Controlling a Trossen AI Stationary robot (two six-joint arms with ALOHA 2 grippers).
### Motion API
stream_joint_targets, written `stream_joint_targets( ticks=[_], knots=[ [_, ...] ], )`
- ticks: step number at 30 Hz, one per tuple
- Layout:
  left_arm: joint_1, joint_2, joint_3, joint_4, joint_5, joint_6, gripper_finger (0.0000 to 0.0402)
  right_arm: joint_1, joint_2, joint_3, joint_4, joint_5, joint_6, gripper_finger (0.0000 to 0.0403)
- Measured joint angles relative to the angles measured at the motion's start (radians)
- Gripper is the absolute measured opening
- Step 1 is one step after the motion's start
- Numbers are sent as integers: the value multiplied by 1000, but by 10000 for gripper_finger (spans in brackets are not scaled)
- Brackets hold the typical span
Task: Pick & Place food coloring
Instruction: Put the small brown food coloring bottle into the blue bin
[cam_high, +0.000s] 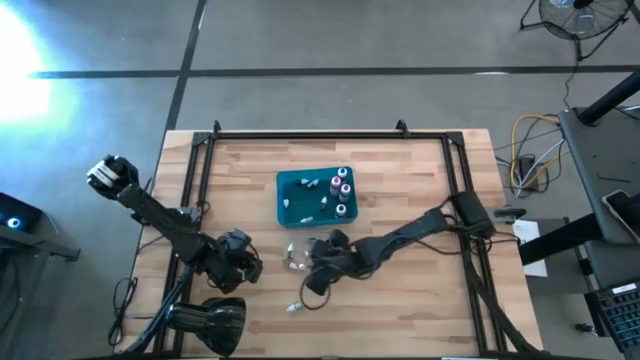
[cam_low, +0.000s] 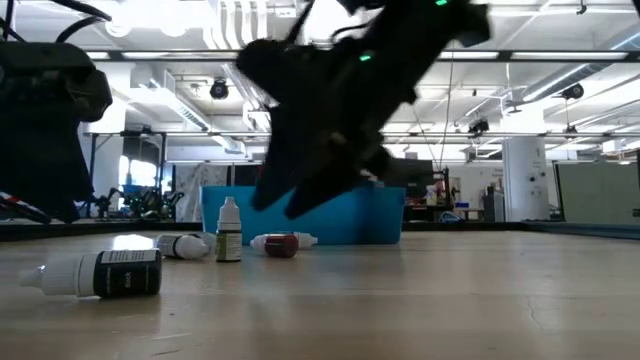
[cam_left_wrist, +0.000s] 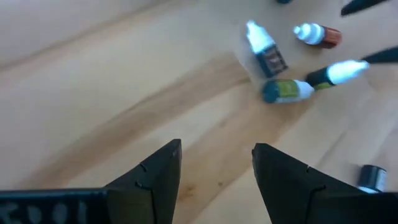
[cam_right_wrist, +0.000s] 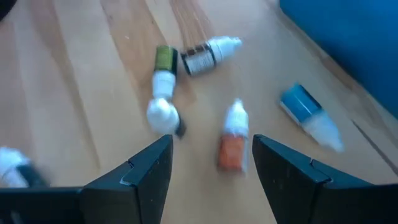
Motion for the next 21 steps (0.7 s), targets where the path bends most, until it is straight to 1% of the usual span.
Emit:
stream_joint_targets(
  ticks=[5,9,15,21],
  knots=[
    [-2,-2,-10,13,-20,8,174,-44,95,139,-135,-22,-36,214],
    [-3,-1,-10,14,-42,8,174,-59,136,205,-234,-21,-35,214],
    [-2,-1,-10,16,-56,11,174,-75,140,214,-229,-60,-35,211],
    [-3,-1,-11,15,-90,16,174,-87,141,208,-221,-67,-37,179]
  ],
)
